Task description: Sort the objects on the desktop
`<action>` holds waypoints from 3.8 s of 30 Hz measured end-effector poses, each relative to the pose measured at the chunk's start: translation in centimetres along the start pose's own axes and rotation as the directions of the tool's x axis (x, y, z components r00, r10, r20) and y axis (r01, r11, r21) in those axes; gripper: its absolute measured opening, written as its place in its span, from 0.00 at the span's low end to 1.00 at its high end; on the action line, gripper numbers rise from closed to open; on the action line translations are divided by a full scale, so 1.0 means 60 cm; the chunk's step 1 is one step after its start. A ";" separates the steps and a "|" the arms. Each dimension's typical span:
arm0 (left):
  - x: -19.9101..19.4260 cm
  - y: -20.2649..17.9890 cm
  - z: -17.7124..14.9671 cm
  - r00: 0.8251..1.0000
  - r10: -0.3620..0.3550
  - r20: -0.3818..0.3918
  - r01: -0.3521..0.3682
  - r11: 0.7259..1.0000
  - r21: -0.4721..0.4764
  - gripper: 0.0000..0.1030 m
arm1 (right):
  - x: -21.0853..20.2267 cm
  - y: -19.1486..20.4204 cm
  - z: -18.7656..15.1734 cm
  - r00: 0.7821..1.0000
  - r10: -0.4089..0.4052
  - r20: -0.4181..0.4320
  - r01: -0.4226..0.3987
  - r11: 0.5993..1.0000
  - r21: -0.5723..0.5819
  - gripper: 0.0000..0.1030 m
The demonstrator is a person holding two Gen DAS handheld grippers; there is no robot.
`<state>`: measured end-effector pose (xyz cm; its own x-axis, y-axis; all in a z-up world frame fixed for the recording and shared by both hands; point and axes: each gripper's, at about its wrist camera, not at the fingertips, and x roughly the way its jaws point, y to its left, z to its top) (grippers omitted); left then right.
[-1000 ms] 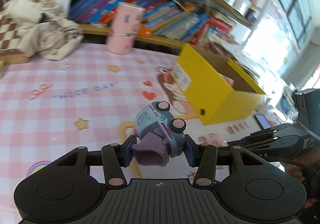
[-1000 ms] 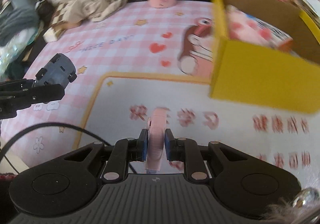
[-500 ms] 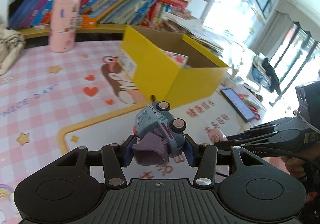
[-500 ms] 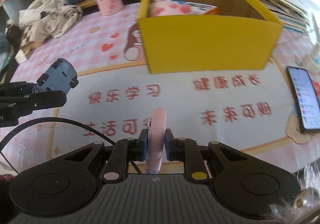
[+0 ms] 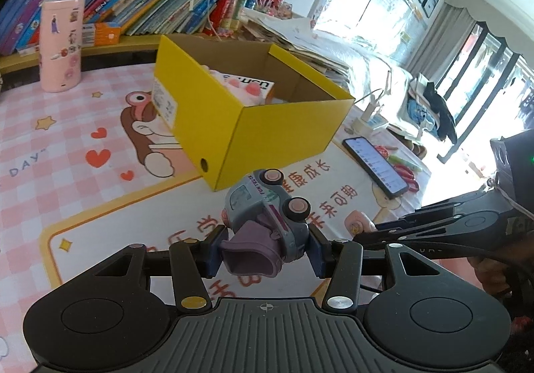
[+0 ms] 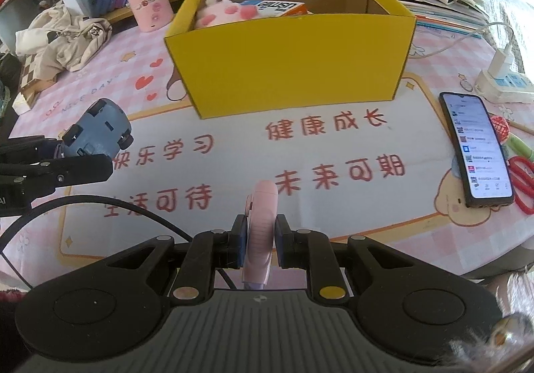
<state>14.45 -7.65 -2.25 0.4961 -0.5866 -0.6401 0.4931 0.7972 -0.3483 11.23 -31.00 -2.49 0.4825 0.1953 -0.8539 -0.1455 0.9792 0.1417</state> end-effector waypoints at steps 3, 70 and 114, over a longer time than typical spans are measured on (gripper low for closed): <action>0.011 -0.016 0.001 1.000 0.006 -0.006 -0.006 1.000 -0.001 0.47 | -0.001 -0.016 0.002 1.000 0.013 -0.004 -0.013 1.000 -0.008 0.16; 0.262 -0.103 0.208 0.926 0.366 0.091 -0.376 0.917 0.131 0.52 | 0.175 -0.144 0.328 0.993 0.109 0.047 -0.080 0.903 -0.423 0.19; 0.039 -0.123 0.053 0.740 0.637 0.215 -0.612 0.771 -0.175 0.94 | 0.004 -0.140 0.145 0.942 -0.015 0.334 0.080 0.980 -0.183 0.92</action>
<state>14.22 -15.38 0.99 0.8353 0.0428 -0.5481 -0.0488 0.9988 0.0035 20.07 -38.71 0.47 0.7454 0.1881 -0.6396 -0.2619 0.9649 -0.0214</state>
